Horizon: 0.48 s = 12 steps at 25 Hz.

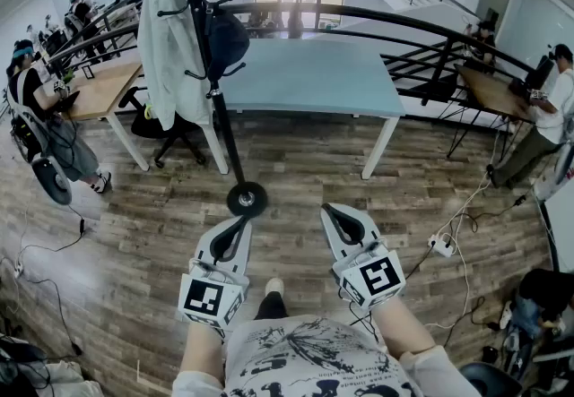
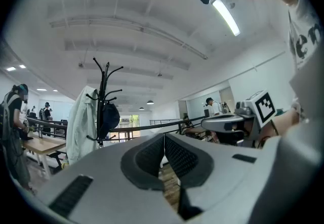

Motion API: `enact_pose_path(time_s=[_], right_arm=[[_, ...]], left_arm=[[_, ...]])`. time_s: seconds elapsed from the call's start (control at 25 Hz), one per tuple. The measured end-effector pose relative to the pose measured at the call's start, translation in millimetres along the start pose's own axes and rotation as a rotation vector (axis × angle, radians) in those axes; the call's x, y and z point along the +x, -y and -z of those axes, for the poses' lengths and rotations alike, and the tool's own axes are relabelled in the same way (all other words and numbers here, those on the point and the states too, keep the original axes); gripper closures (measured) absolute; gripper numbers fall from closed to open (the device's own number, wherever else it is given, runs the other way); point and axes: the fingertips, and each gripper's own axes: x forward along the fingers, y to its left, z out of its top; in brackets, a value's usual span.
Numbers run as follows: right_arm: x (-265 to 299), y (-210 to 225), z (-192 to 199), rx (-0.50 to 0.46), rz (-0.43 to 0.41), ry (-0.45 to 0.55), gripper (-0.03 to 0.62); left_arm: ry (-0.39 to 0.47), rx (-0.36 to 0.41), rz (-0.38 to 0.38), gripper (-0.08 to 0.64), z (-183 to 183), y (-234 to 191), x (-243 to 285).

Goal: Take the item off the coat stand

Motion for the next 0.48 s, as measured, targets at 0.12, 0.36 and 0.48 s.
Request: enact_pose_path(time_s=[0.12,0.36,0.48], right_arm=[[-3.7,0.7,3.9,0.004,-0.003,-0.008,0.601],[-11.1,11.3,13.3,0.027,0.017,-0.029,0.601],[-13.8,19.4,19.5,0.016,0.029,-0.041,0.600]], left_arm=[[-0.001,-0.006,-0.003,0.555,1.2,3.1,0.9],[-0.024,-0.022,-0.005,0.555,10.5,9.8,10.4],[-0.044,-0.020,-0.010,0.555,17.2,13.9,17.7]])
